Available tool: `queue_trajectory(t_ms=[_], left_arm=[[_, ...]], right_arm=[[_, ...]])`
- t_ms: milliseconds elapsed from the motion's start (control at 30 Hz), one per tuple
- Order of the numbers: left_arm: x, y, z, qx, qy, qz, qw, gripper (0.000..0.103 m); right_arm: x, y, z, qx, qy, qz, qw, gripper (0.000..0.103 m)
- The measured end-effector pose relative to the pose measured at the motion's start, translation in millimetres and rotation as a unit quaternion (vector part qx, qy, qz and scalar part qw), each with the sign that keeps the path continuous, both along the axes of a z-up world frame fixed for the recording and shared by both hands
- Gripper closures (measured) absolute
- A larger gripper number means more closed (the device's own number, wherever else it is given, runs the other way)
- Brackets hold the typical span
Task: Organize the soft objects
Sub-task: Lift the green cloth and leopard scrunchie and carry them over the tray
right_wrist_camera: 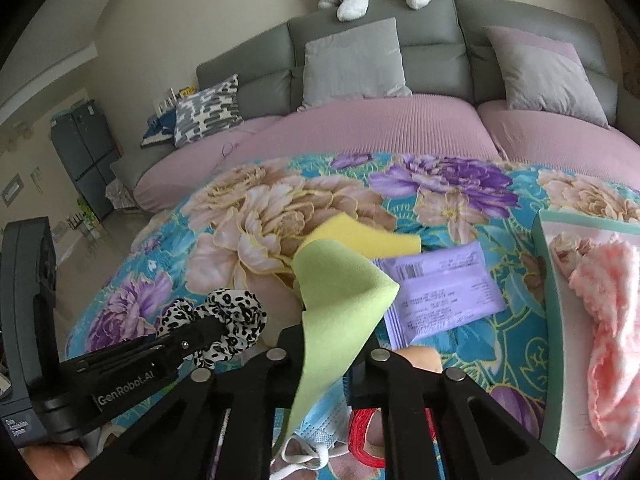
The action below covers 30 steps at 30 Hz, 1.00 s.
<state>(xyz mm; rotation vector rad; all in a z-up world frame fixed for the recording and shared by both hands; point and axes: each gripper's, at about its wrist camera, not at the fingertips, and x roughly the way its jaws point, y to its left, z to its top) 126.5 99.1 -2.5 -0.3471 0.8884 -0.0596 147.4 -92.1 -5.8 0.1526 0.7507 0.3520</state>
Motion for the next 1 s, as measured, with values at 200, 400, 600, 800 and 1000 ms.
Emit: queue_trajectory(t_ms=[200,400,600,800,1000], left_arm=[[-6.5,1.3,18.0,-0.002,-0.038,0.006,0.9993,0.081],[-12.6,-4.8,32.8,0.004,-0.069,0.0,0.9976,0.081],[-11.7,-19.2,39.1,0.006,-0.075,-0.02,0.9969,0.081],[-9.0,-53.2,50.4,0.007,-0.087,-0.063,0.9942,0.081],[-2.2,-94.3,60.1,0.017,-0.088,-0.103,0.9906,0.081]], right_arm=[[-11.5,-12.6,22.5,0.024,-0.04,-0.009,0.999,0.095],[-20.2,-26.2,39.2,0.042,-0.066,-0.021,0.997,0.095],[-26.9,-44.9,52.5,0.052,-0.086,-0.038,0.994,0.095],[-35.1,-83.7,66.4,0.064,-0.107,-0.079,0.989,0.095],[-39.5,-141.1,68.0,0.073,-0.111,-0.149,0.98,0.095]])
